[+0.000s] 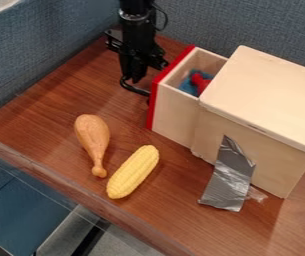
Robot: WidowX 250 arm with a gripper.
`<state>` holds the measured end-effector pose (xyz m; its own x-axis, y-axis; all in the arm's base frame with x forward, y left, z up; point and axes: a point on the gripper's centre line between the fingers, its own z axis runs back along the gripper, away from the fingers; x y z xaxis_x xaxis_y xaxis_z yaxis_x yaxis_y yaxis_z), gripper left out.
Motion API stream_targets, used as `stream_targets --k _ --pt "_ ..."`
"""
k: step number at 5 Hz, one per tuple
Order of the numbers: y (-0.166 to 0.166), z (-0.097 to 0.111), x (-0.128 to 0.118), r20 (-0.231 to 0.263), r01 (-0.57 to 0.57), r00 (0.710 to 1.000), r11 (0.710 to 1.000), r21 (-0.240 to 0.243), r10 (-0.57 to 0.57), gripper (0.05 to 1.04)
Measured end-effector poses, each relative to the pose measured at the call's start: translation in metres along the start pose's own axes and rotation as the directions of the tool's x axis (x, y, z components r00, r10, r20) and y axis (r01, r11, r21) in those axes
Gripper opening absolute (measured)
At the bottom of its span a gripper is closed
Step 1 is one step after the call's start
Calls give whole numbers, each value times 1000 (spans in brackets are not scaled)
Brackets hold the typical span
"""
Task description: Open the drawer
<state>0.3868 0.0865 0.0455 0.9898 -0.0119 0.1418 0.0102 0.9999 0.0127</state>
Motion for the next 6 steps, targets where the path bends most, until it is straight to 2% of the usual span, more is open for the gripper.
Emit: stream_targets --k 6 --pt "32 2 0 -12 -4 1000 1000 17 4 152"
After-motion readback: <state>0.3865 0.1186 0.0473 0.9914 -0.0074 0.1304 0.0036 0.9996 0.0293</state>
